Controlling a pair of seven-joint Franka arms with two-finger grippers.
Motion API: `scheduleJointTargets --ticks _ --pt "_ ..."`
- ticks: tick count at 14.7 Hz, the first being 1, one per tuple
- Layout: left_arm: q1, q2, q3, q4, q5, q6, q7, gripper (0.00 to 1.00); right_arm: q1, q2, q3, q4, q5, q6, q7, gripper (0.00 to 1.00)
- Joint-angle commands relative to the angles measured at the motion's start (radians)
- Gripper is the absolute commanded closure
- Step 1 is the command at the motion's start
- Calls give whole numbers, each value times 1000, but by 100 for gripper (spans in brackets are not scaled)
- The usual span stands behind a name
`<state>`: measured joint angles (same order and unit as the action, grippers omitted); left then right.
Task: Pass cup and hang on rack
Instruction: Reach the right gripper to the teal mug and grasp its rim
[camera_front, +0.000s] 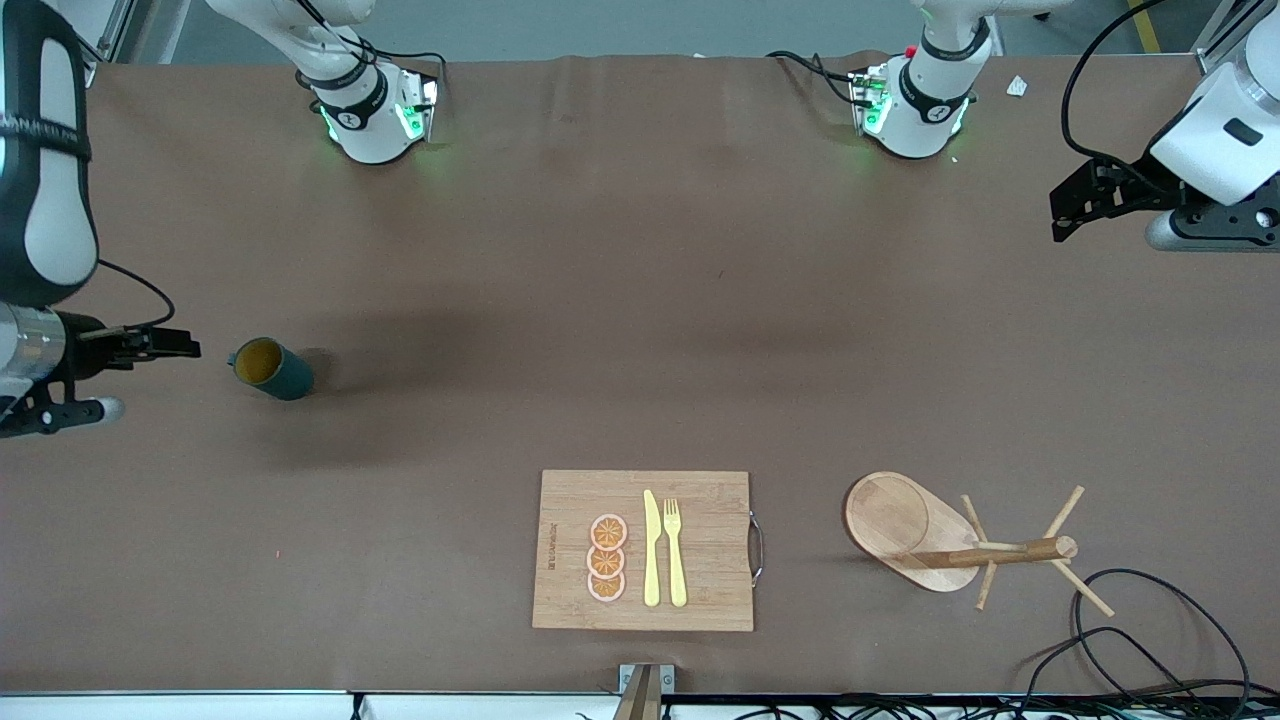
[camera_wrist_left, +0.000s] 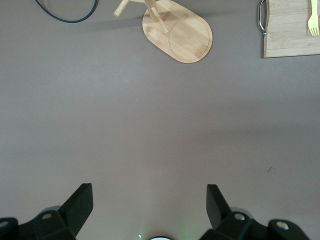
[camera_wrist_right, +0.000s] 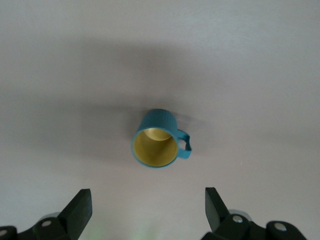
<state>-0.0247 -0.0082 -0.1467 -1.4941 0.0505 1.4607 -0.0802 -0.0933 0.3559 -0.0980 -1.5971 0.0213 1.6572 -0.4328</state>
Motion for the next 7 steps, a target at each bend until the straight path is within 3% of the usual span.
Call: scheduleJointTargets --ticks 1,7 --pt "2 11 1 18 -18 1 -3 0 -6 43 12 -23 3 44 -115 0" --pt "3 25 1 18 -11 1 -4 0 -48 61 14 -219 40 337 -345 0"
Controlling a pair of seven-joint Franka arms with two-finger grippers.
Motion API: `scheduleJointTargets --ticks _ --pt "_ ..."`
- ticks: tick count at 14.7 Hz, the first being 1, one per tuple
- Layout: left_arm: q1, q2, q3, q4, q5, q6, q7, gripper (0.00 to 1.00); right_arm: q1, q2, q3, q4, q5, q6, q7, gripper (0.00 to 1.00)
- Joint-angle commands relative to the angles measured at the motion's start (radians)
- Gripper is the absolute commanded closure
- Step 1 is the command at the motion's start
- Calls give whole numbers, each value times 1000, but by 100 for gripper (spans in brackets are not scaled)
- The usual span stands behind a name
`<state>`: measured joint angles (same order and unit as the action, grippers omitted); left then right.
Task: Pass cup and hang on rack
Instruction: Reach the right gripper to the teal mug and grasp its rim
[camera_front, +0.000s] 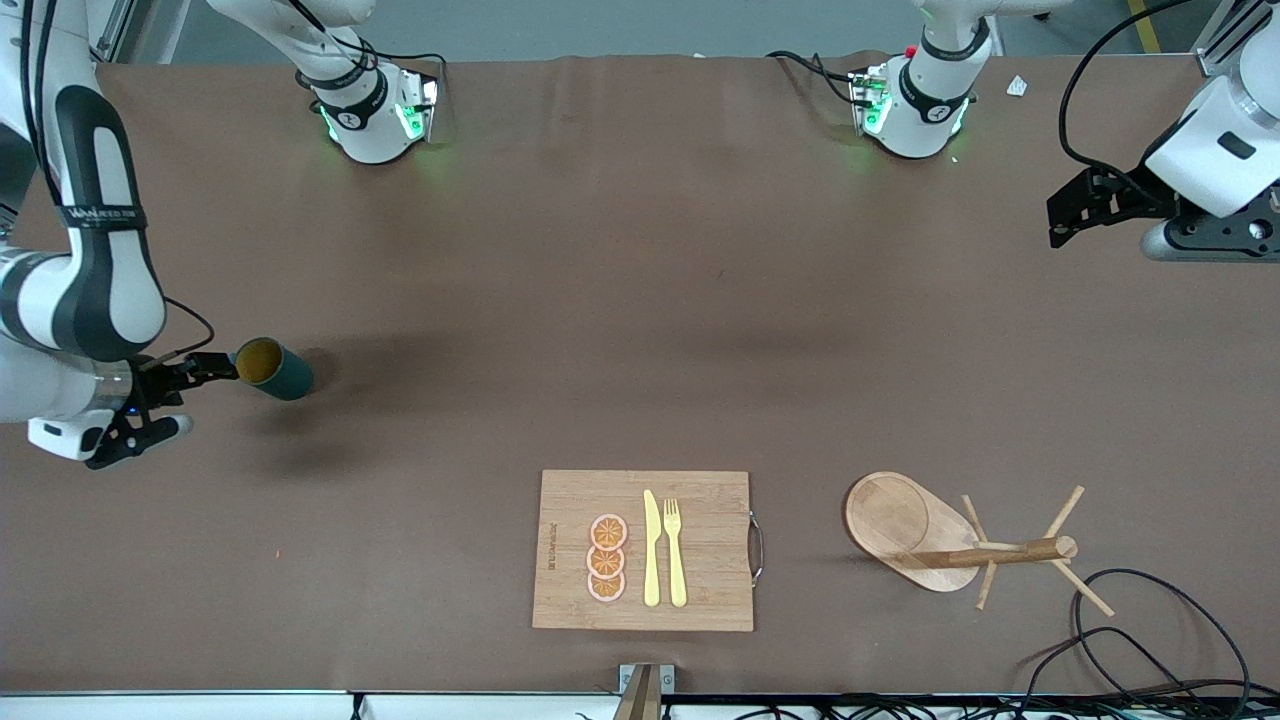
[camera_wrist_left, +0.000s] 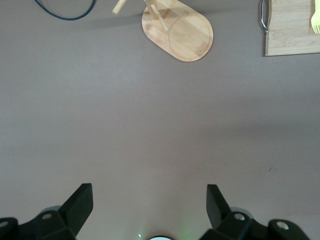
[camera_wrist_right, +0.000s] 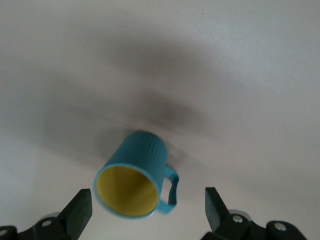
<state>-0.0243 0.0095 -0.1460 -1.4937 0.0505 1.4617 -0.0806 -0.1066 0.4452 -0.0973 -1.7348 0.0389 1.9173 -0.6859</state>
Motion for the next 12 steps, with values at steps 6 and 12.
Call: scheduleJointTargets --ticks 6,12 --pt "1 12 0 20 -9 2 -7 0 -39 -17 13 -179 22 172 -171 0" --pt "-9 15 0 20 -8 2 -7 0 -55 -22 15 -304 22 292 -256 61"
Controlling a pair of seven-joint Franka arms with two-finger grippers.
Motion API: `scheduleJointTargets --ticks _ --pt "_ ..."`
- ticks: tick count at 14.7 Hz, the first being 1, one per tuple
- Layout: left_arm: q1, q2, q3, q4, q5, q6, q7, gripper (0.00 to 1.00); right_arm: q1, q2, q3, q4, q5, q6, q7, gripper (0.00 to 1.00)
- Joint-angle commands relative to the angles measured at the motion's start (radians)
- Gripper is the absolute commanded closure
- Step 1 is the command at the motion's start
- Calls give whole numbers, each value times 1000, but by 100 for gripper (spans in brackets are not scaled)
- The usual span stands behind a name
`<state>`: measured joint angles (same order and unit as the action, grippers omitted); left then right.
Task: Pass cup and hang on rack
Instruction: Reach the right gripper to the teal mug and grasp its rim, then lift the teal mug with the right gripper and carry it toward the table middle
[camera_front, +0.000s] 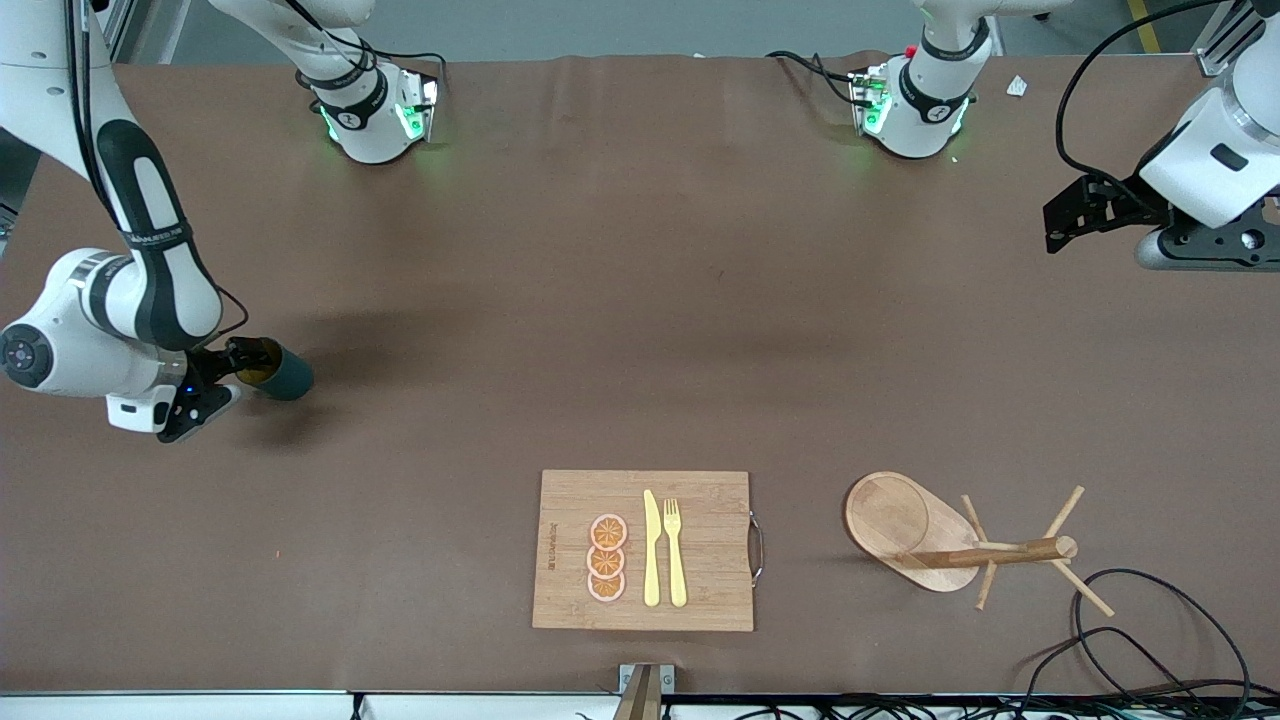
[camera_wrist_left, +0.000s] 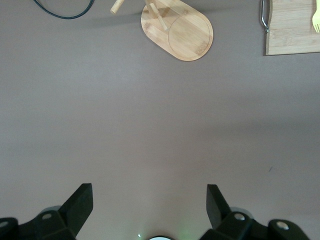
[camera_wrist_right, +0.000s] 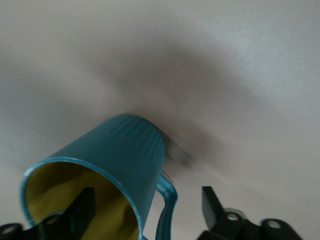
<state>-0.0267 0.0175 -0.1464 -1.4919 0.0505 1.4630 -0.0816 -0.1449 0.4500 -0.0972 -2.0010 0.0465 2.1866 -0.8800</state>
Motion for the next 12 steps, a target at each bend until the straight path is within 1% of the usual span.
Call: scheduleJointTargets --ticks 1,2,5,7,9,12 --pt "-7 12 1 19 -9 0 -6 0 -15 -27 14 -35 15 22 -77 87" --pt "-7 12 1 22 -9 0 -6 0 -13 -27 14 -33 16 21 -76 99" --pt "-4 12 1 22 -8 0 -3 0 -7 -31 16 1 16 4 -73 100" --pt "-2 12 1 24 -8 0 6 0 7 -39 17 37 16 -45 -59 100" --pt "1 12 1 24 -8 0 8 0 27 -56 17 65 33 -103 2 100" --pt "4 12 1 24 -8 0 11 0 97 -114 16 71 56 -168 140 100"
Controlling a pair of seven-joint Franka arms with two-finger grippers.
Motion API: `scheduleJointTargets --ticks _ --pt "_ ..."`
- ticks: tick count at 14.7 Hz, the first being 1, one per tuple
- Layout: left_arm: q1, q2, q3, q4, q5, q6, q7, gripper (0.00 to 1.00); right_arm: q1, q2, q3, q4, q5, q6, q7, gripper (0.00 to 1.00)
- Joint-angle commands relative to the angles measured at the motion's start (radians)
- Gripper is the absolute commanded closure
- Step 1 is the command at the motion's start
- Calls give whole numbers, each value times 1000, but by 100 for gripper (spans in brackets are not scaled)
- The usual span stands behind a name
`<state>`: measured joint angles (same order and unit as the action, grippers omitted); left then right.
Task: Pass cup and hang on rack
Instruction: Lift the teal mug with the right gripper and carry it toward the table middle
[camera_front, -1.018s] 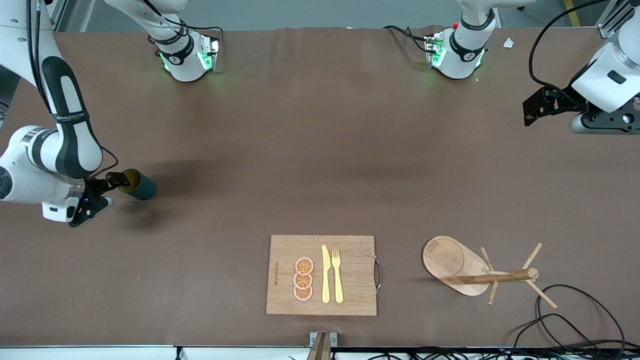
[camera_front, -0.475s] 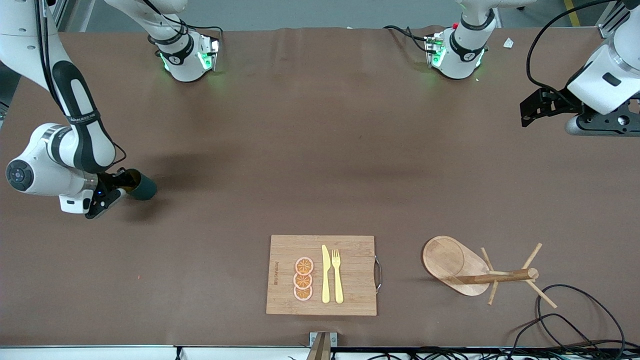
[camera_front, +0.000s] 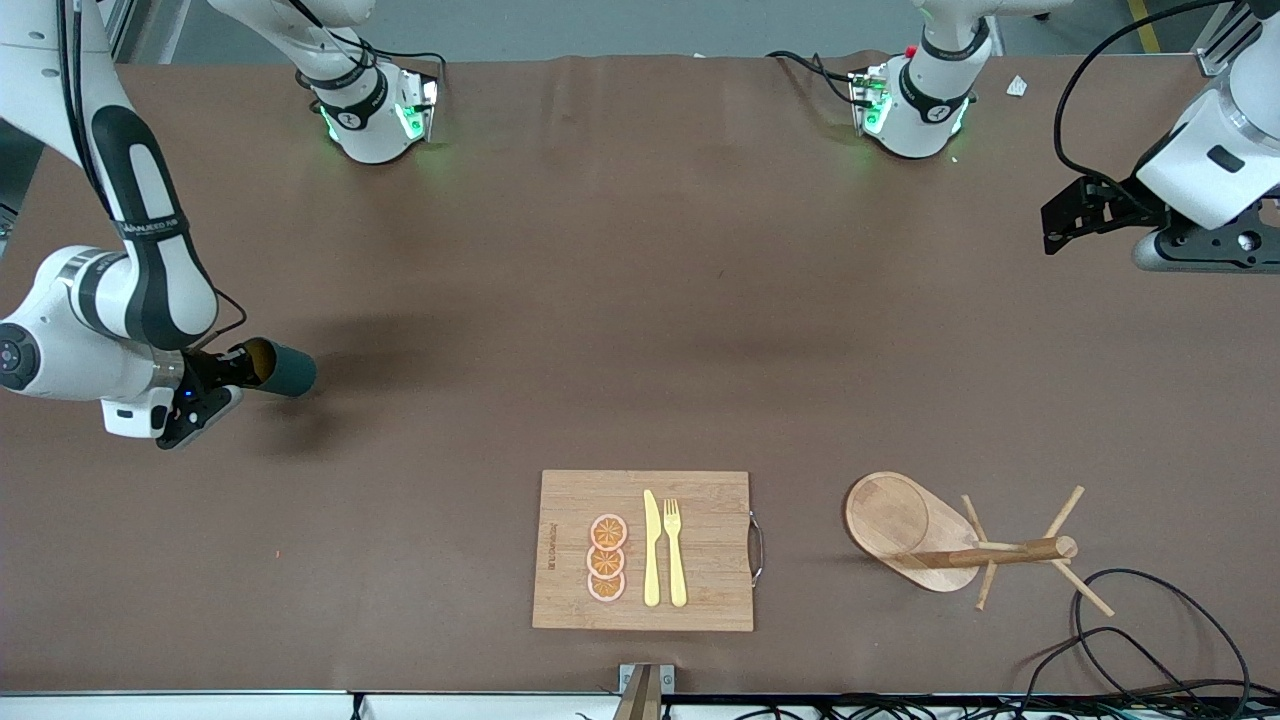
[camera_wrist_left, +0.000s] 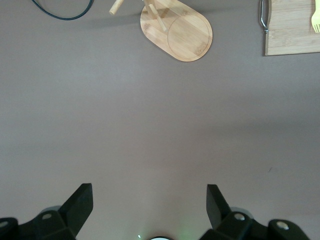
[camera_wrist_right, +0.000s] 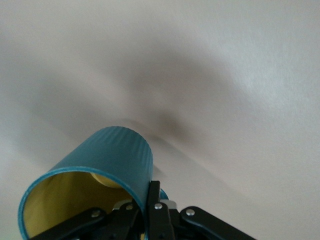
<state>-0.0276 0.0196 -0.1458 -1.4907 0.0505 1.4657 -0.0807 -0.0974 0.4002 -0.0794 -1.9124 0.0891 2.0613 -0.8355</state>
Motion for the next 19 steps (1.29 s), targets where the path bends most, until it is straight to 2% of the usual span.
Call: scheduleJointTargets --ticks 1,5,9,15,19 --pt "5 10 0 23 -8 -2 10 0 80 -79 0 -17 14 -62 152 100" --pt "5 10 0 23 -9 -2 10 0 235 -130 0 -20 26 -105 408 100" --pt "3 10 0 21 -11 -2 10 0 385 -142 0 -17 95 -115 657 100" --pt "3 10 0 23 -11 -2 12 0 663 -133 -2 21 110 -40 1108 100" --pt "-3 10 0 23 -11 -2 12 0 797 -100 -2 42 109 54 1320 100"
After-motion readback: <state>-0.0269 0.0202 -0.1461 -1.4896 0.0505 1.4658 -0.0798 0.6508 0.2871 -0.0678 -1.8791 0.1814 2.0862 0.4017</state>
